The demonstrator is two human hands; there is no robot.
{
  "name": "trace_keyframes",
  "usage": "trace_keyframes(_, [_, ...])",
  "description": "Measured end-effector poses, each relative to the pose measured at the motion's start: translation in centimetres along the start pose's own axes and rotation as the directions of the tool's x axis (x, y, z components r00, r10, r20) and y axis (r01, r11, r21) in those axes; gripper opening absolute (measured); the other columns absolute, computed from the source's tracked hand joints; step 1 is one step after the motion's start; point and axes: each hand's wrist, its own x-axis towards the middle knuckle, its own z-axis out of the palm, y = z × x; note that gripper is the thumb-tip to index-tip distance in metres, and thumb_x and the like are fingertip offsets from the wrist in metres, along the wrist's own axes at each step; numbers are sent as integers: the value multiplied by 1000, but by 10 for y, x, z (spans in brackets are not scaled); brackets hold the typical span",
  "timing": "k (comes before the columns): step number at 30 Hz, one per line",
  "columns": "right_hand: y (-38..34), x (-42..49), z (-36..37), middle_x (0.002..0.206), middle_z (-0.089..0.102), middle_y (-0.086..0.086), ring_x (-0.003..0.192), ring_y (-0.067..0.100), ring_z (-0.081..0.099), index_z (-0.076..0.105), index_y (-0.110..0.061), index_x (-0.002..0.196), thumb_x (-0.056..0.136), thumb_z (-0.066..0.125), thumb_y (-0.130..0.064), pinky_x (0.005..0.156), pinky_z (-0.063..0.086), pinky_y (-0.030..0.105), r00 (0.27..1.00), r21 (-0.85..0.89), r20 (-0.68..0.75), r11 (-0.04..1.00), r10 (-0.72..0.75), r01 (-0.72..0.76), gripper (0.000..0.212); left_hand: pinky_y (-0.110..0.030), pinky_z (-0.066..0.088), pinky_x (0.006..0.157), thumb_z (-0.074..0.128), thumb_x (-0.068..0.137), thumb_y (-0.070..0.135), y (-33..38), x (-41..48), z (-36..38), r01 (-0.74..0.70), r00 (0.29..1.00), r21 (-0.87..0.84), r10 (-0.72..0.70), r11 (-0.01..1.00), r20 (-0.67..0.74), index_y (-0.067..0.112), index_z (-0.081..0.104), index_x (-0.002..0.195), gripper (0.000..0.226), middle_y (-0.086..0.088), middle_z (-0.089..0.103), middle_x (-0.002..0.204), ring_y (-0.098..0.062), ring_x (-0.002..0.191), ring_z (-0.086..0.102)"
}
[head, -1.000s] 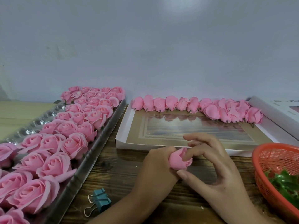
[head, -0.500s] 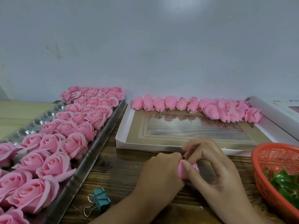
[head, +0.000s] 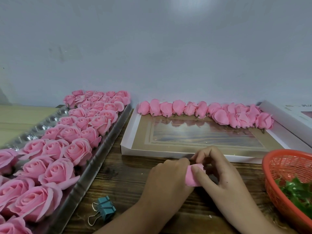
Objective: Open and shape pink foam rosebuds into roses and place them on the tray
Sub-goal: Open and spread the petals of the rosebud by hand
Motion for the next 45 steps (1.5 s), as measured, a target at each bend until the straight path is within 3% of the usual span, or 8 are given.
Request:
trace_keyframes(6, [-3, -1, 0, 76, 59, -1, 67, 20, 53, 61, -18, 88, 91, 62, -26, 64, 44, 41, 998, -14, 63, 1000, -5, 6, 8, -20, 37, 56, 47, 88, 52, -2, 1, -3, 18, 1000, -77, -17, 997, 16, 28, 43, 81, 25, 8, 60, 81, -10, 69, 52])
trace_keyframes(18, [-5, 3, -3, 91, 60, -8, 87, 9, 59, 64, -29, 88, 87, 64, -32, 72, 40, 12, 977, -101, 78, 974, -196, 204, 3, -28, 53, 64, 58, 82, 44, -8, 1, 0, 15, 999, -380, -25, 925, -20, 21, 62, 84, 24, 8, 65, 76, -7, 72, 61])
trace_keyframes(23, [-7, 2, -3, 96, 60, -8, 95, 11, 62, 69, -29, 91, 88, 61, -34, 79, 44, 14, 953, -97, 90, 950, -289, 298, 9, -27, 53, 69, 65, 81, 28, -8, 4, 2, -2, 999, -575, 27, 818, 35, 15, 67, 84, 14, 4, 67, 76, -9, 75, 63])
trace_keyframes(28, [-4, 1, 0, 97, 61, -8, 84, 14, 58, 58, -39, 100, 77, 65, -50, 69, 43, 16, 989, -45, 35, 988, -145, 146, 27, -28, 47, 56, 56, 71, 42, -7, 4, 1, 16, 994, -484, -67, 875, -87, 24, 51, 62, 21, 11, 56, 60, -6, 58, 53])
trace_keyframes(33, [-2, 0, 0, 91, 62, -7, 77, 13, 57, 58, -32, 98, 78, 63, -50, 66, 39, 15, 988, -37, 62, 989, -142, 145, 27, -26, 47, 59, 49, 73, 47, -6, 3, 0, -14, 997, -361, -12, 932, -70, 30, 49, 68, 18, 17, 53, 63, -6, 63, 55])
trace_keyframes(38, [-3, 3, -2, 91, 59, -7, 86, 13, 57, 61, -32, 88, 84, 66, -40, 73, 41, 17, 969, -61, 77, 969, -234, 239, 11, -36, 53, 70, 54, 73, 43, -6, 3, 0, -14, 999, -465, -9, 885, -49, 17, 63, 80, 28, 6, 65, 75, -12, 73, 63])
trace_keyframes(41, [-5, 4, -1, 96, 59, -9, 94, 11, 60, 61, -37, 90, 86, 69, -35, 80, 42, 14, 959, -35, 76, 960, -273, 277, 9, -26, 51, 67, 57, 72, 47, -7, 4, 0, 4, 1000, -586, 13, 810, 25, 26, 61, 76, 22, 13, 60, 71, -7, 72, 61])
trace_keyframes(45, [-7, 2, -1, 98, 60, -10, 95, 12, 61, 61, -36, 93, 87, 64, -34, 79, 44, 16, 952, -46, 70, 953, -297, 300, 7, -17, 46, 66, 68, 81, 20, -8, 6, -1, 6, 1000, -611, -1, 792, 9, 23, 61, 77, 9, 13, 59, 70, -2, 71, 58])
